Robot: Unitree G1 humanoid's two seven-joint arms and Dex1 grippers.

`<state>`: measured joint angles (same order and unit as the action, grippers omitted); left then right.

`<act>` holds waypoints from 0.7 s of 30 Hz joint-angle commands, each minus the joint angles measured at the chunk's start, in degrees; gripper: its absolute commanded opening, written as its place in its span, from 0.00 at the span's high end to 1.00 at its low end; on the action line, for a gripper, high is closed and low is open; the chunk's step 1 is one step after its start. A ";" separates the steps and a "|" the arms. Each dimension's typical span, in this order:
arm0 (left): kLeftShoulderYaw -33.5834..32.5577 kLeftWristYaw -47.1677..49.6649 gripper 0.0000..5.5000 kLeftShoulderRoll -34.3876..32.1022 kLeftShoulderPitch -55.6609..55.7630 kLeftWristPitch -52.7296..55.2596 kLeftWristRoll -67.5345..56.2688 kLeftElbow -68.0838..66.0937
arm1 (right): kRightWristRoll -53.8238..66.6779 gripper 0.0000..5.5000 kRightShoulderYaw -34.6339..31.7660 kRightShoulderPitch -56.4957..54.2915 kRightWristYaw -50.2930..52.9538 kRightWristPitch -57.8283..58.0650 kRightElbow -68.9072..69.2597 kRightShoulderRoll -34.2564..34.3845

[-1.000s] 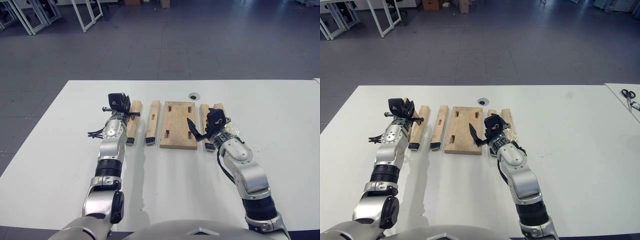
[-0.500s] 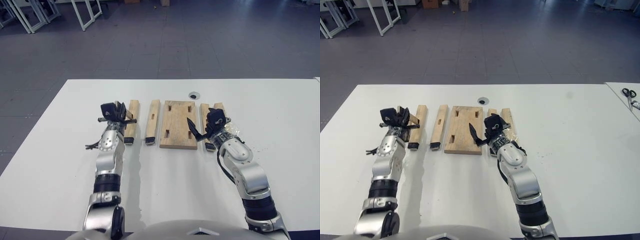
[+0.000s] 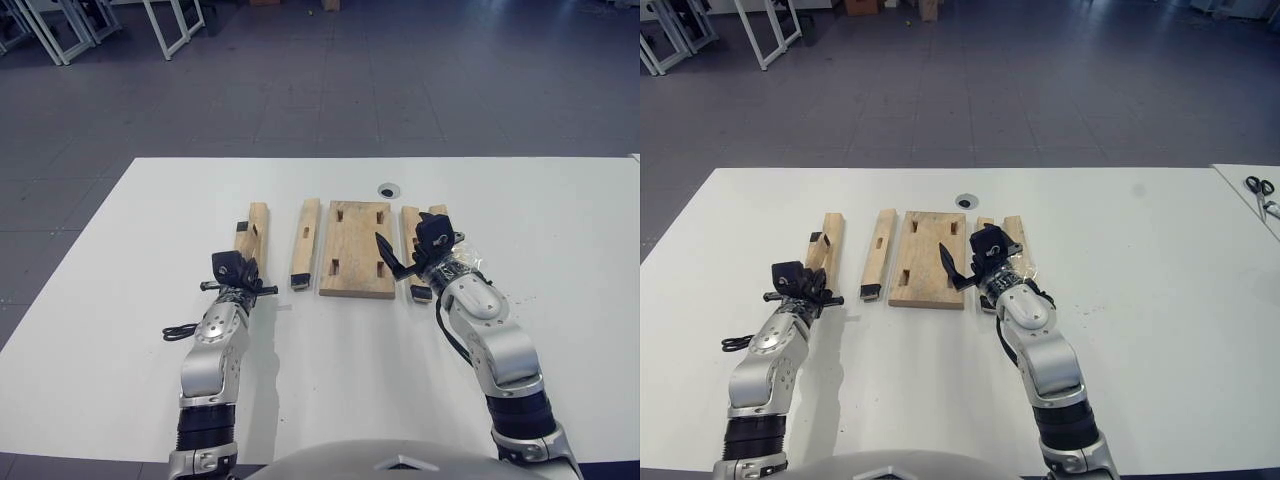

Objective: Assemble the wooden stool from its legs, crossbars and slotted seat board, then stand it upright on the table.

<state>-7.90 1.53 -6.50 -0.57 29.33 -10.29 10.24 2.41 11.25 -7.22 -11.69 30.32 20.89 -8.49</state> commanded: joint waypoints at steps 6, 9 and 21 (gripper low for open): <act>-4.62 1.08 0.92 -3.59 11.97 31.24 -4.78 18.38 | -0.68 0.12 -0.27 1.28 1.64 -0.08 1.23 1.01; -3.89 -8.93 0.92 -12.20 18.86 41.24 -11.87 20.52 | -1.12 0.12 0.03 1.13 2.96 -0.26 0.89 2.04; 10.68 -52.95 0.92 -41.22 17.03 6.96 -11.37 17.14 | 10.33 0.12 -7.66 -21.18 -0.16 5.82 -7.32 5.86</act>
<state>1.64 -50.04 -47.74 13.82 37.78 -22.06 27.91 12.21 1.69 -28.24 -11.78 35.18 13.50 -4.05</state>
